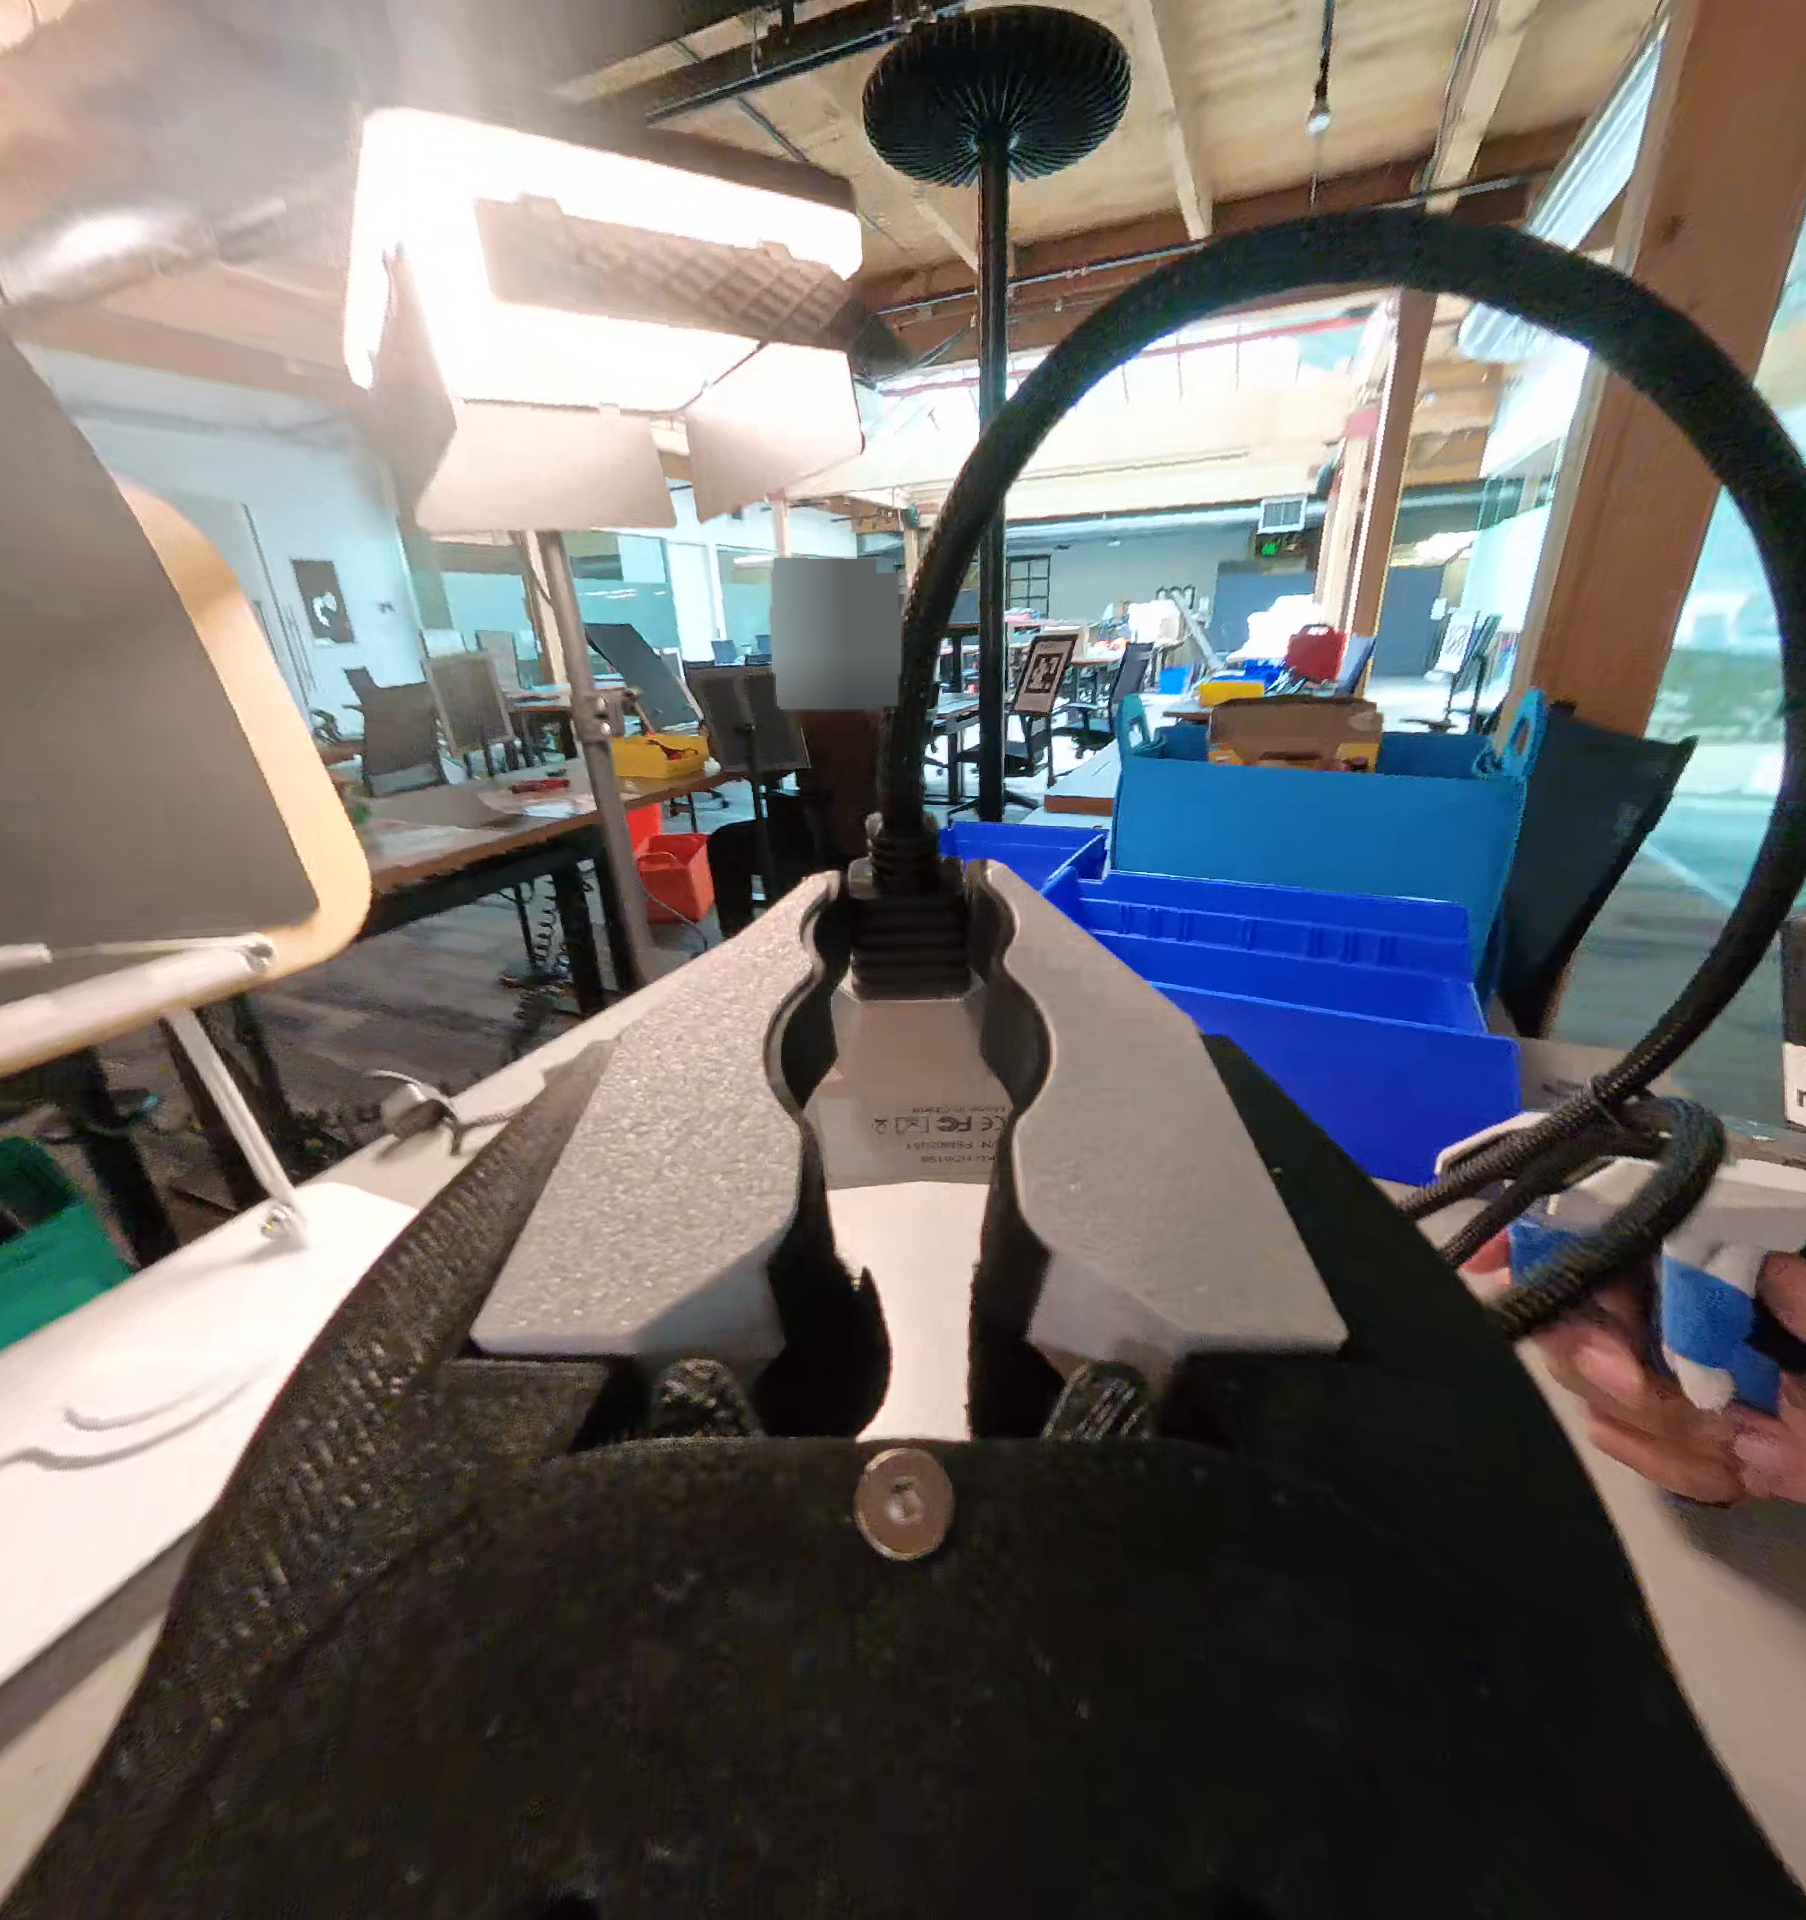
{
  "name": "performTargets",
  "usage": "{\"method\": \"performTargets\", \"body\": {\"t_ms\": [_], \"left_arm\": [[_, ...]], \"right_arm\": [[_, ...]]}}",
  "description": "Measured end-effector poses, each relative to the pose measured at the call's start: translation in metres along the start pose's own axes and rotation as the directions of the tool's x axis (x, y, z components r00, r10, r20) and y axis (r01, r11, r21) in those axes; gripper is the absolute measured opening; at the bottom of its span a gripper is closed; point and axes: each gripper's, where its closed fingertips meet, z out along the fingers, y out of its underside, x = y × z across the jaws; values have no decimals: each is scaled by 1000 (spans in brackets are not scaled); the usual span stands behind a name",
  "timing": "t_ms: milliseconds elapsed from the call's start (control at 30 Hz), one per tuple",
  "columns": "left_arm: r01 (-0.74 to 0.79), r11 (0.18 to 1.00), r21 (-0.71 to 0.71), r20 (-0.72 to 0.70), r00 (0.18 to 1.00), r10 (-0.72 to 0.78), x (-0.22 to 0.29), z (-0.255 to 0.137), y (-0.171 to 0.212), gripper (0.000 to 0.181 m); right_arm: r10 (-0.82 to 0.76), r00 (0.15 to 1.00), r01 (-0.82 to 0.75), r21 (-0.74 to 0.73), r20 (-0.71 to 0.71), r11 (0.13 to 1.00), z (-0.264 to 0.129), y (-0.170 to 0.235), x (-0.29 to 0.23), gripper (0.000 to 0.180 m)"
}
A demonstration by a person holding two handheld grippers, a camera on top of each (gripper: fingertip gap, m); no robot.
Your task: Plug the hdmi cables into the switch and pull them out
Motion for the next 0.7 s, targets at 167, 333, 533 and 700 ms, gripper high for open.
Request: {"method": "performTargets", "body": {"t_ms": [167,333,533,700], "left_arm": [[74,997,9,19,997,-74,-13,-9,23,22],[110,992,65,-58,993,-106,-11,-33,25,22],[176,975,133,-120,980,-160,-6,-58,42,22],[184,973,136,-108,979,-170,-7,-61,56,22]], "right_arm": [[51,996,-54,42,77,998,-14,-12,3,28],[45,991,-46,0,130,999,-17,-13,3,40],[65,974,-8,-259,215,966,45,1,-14,55],[316,916,-130,-563,246,816,124,58,-38,90]]}}
